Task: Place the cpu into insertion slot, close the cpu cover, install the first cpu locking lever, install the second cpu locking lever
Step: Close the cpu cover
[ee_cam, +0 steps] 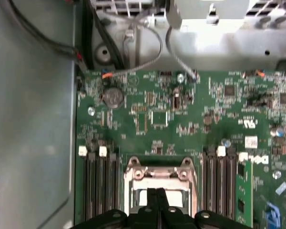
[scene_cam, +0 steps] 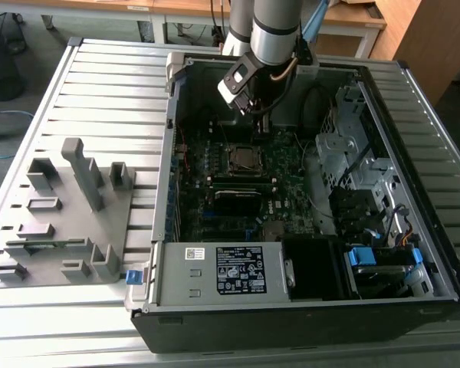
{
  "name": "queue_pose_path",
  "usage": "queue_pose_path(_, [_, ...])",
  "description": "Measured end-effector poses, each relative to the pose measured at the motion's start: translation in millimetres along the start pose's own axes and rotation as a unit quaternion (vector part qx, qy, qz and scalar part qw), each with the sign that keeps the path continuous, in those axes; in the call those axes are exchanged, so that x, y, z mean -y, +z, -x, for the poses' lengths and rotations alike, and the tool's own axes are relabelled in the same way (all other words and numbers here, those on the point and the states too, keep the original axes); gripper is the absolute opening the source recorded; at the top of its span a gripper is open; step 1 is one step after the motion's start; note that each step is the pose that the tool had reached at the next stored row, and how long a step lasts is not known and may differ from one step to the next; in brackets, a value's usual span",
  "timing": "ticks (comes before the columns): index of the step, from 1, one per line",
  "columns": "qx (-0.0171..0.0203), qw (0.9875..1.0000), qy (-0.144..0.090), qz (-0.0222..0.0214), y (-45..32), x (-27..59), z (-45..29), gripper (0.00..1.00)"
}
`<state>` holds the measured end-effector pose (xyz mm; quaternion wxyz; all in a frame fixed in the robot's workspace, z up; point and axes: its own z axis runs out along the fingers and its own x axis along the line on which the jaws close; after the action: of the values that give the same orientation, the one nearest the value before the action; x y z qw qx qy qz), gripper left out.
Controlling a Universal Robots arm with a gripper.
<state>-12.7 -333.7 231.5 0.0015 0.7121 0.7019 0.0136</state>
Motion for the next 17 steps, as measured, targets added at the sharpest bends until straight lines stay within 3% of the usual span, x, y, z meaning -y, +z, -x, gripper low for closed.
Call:
queue_pose_path(8, [0.001,1.0,0.0,-0.0001,4.2,18.4,0.0,0.11])
queue_pose_path(13, [0.0009,1.0,0.0,0.0,5.1,24.7,0.6,0.11])
queue_pose_path(17, [0.001,1.0,0.0,0.0,5.1,24.9,0.7,0.11])
